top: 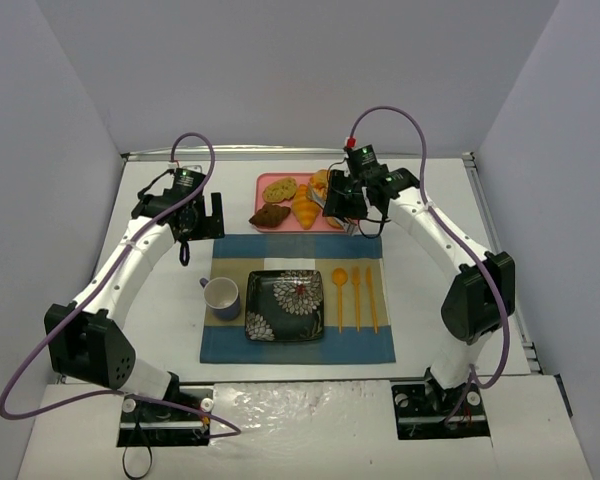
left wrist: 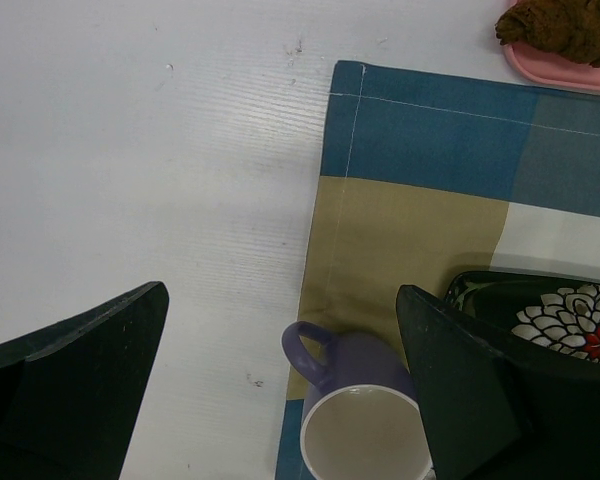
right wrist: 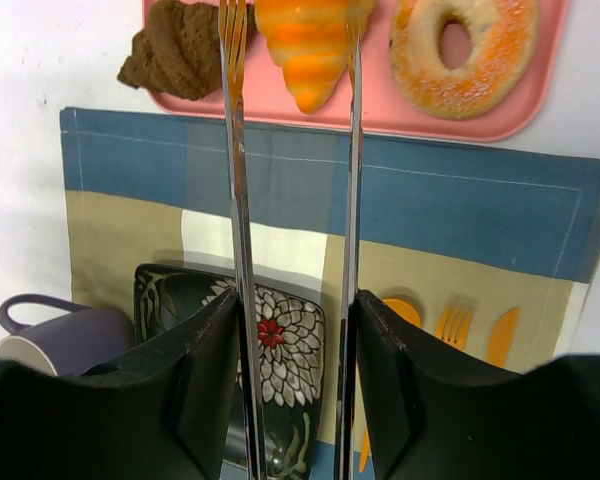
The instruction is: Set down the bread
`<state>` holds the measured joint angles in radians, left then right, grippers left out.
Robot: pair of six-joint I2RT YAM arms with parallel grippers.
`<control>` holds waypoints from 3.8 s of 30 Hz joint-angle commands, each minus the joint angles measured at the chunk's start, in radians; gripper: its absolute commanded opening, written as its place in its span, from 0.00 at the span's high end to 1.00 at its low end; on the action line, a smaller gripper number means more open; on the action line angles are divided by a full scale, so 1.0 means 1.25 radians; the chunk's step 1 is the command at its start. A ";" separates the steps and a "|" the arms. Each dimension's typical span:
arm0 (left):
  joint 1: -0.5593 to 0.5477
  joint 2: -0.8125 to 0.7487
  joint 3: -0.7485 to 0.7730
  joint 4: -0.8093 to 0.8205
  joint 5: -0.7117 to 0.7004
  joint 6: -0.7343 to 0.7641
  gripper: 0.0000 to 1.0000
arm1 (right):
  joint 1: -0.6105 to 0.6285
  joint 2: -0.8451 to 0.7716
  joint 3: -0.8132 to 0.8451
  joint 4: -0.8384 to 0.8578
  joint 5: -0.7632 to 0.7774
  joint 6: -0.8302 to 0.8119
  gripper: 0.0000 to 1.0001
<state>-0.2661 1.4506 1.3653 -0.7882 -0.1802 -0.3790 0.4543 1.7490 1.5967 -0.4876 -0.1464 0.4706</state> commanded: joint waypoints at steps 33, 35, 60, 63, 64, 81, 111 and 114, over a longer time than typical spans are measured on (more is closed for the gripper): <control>0.005 -0.023 0.023 0.023 -0.009 0.004 0.03 | 0.062 0.142 0.147 0.011 0.111 -0.025 0.44; 0.005 -0.022 0.022 0.024 -0.009 0.004 0.03 | 0.063 0.152 0.154 0.010 0.114 -0.027 0.44; 0.010 -0.020 0.017 0.025 -0.014 0.006 0.03 | 0.065 0.221 0.157 0.011 0.103 -0.034 0.59; 0.010 -0.020 0.016 0.026 -0.014 0.006 0.03 | 0.065 0.221 0.160 0.011 0.099 -0.034 0.75; 0.010 -0.020 0.016 0.026 -0.015 0.006 0.03 | 0.066 0.219 0.160 0.012 0.099 -0.034 0.81; 0.010 -0.023 0.012 0.027 -0.009 0.003 0.03 | 0.075 0.149 0.132 0.008 0.115 -0.042 1.00; 0.010 -0.049 -0.013 0.033 -0.007 -0.014 0.03 | 0.122 -0.161 -0.023 -0.128 0.016 -0.042 1.00; 0.010 -0.059 -0.020 0.033 -0.006 -0.017 0.03 | 0.149 -0.208 -0.069 -0.146 0.000 -0.031 1.00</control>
<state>-0.2604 1.4453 1.3296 -0.7763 -0.1802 -0.3800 0.5975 1.6053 1.5525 -0.6454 -0.0988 0.4191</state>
